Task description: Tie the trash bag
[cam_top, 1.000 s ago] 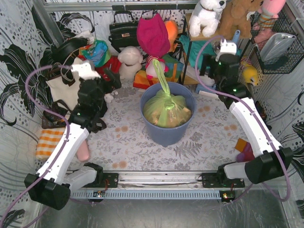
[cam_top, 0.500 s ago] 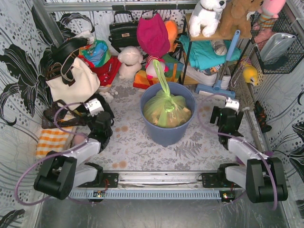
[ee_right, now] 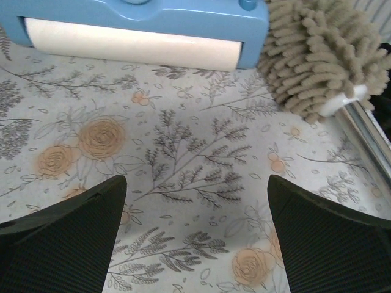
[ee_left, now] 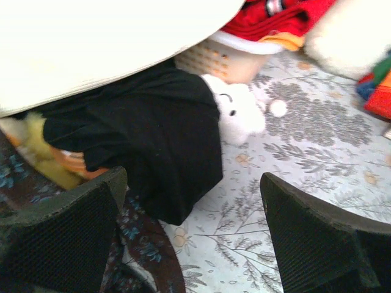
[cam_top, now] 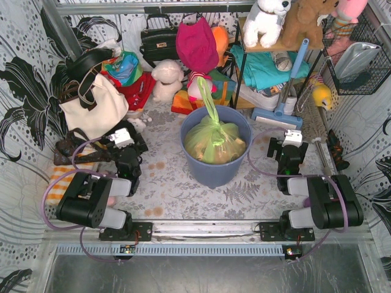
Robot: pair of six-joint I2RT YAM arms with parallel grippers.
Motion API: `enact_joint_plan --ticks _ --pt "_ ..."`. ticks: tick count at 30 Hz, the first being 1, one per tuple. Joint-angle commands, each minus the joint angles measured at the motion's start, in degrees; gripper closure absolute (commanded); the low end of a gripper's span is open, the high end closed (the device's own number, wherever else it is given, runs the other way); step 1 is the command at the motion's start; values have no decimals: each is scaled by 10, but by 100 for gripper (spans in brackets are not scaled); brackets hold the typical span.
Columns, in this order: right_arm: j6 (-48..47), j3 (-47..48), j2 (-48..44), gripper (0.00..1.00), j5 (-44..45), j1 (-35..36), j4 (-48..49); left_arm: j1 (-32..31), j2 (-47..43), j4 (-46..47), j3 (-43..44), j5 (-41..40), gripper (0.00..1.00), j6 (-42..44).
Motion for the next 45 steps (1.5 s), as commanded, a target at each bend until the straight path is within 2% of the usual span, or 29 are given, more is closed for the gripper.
enact_joint_plan --ticks 1,3,6,8,13,15,23,45 --pt "-32 13 50 3 -55 -4 116 25 4 81 -9 132 2 16" --pt "-38 16 72 3 -70 -5 135 31 14 120 -25 189 2 32" --pt "-30 24 73 3 -103 -19 119 36 41 181 -45 219 2 49" --pt "-30 18 72 3 -125 -26 125 40 28 129 -29 229 2 36" --pt "-38 -18 107 3 -164 -31 225 43 34 128 -24 200 2 24" --pt "-36 -14 98 3 -167 -33 199 43 33 125 -23 198 2 22" --pt "-29 -18 105 3 -122 -34 221 45 33 123 -22 200 2 21" --pt "-29 -17 105 3 -125 -33 220 45 33 120 -20 203 2 20"
